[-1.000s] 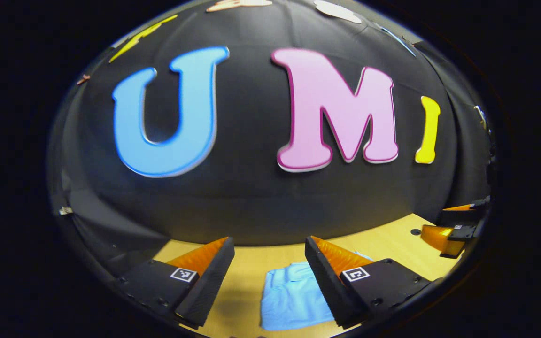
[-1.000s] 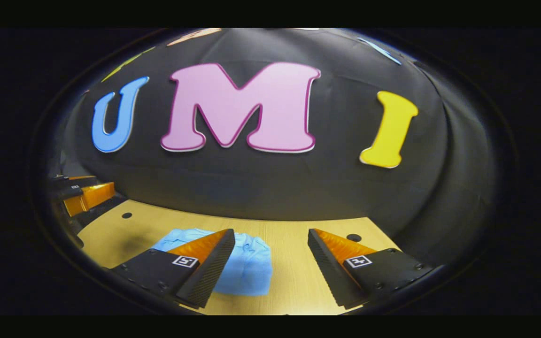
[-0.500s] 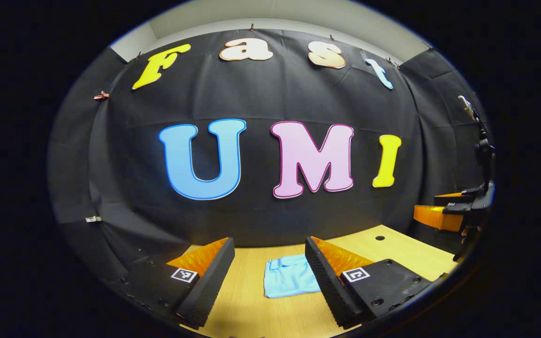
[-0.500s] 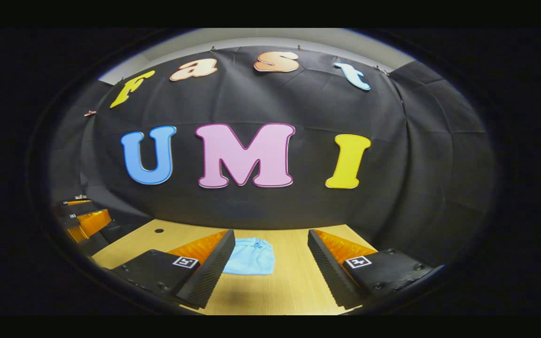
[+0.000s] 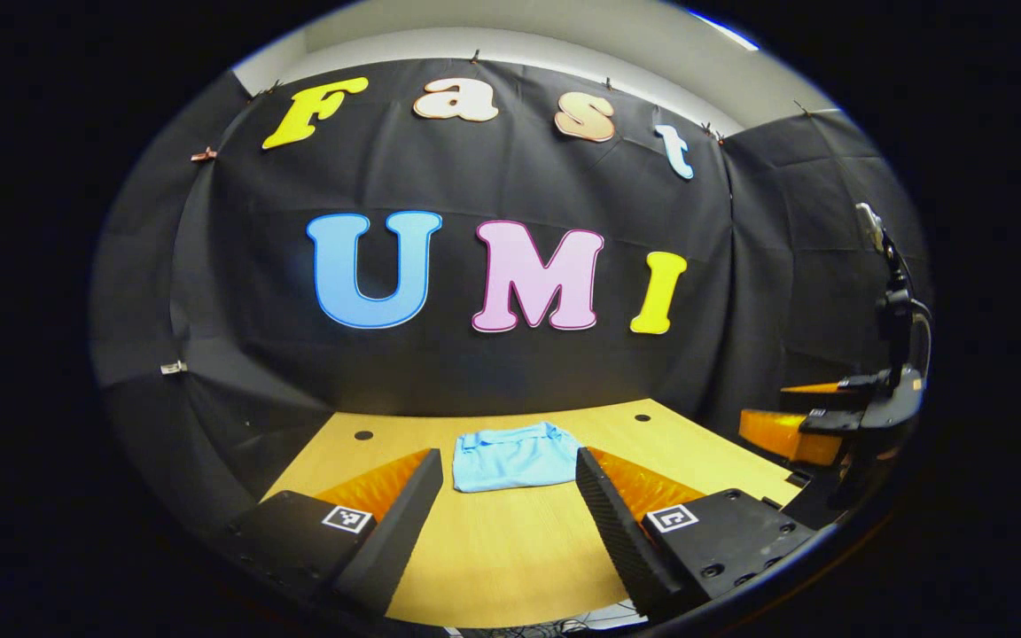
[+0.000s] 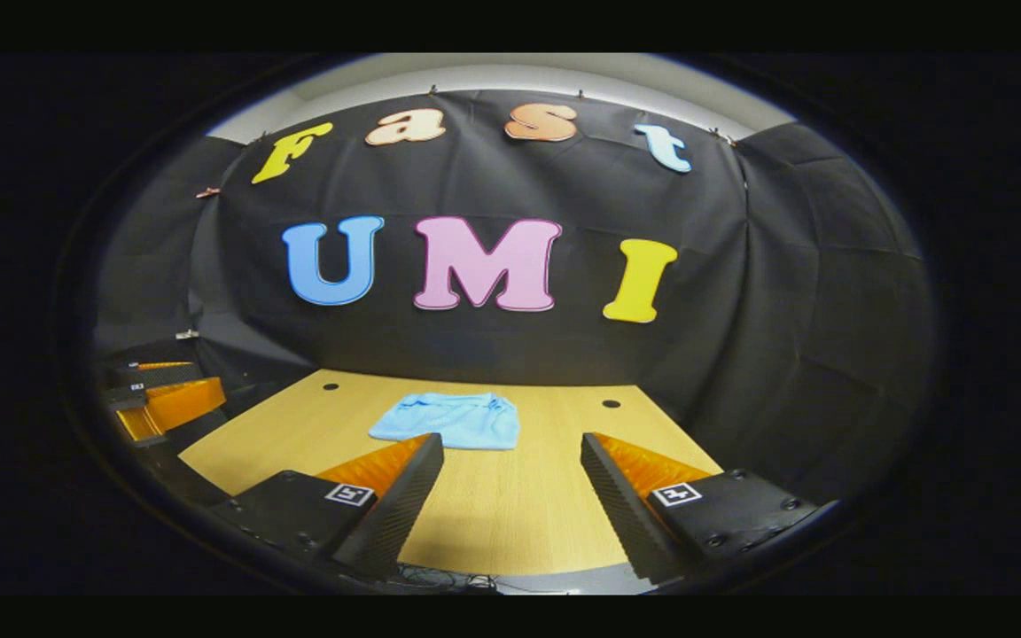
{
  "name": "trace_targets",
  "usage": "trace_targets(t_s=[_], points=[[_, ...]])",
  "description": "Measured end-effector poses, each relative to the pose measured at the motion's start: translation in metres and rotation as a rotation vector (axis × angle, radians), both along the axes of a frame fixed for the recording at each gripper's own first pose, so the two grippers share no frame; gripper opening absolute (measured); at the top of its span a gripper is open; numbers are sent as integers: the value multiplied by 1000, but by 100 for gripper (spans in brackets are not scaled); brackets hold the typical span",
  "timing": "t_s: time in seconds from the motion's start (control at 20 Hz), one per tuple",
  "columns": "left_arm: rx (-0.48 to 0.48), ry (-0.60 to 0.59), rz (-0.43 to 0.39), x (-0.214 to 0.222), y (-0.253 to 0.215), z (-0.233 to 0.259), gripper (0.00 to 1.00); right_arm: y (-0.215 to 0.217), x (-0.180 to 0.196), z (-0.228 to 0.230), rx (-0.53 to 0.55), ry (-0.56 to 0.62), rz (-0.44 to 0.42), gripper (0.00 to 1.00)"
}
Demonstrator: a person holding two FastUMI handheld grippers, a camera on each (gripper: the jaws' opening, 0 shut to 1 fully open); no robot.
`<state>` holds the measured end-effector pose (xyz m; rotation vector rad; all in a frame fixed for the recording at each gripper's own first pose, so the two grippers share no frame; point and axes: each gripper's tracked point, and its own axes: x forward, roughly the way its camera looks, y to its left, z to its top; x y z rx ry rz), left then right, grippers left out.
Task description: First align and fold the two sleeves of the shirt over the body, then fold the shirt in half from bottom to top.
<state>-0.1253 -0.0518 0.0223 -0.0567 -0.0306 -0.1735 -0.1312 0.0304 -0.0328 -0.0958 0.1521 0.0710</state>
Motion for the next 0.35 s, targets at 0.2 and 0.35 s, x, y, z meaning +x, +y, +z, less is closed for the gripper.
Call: trace_targets(t_s=[0.2, 0.35], points=[[9, -31, -11, -1, -7, 10, 96, 7, -6, 0, -2, 12, 10, 97], [-7, -47, -4, 4, -5, 17, 95, 11, 2, 13, 10, -25, 12, 97]])
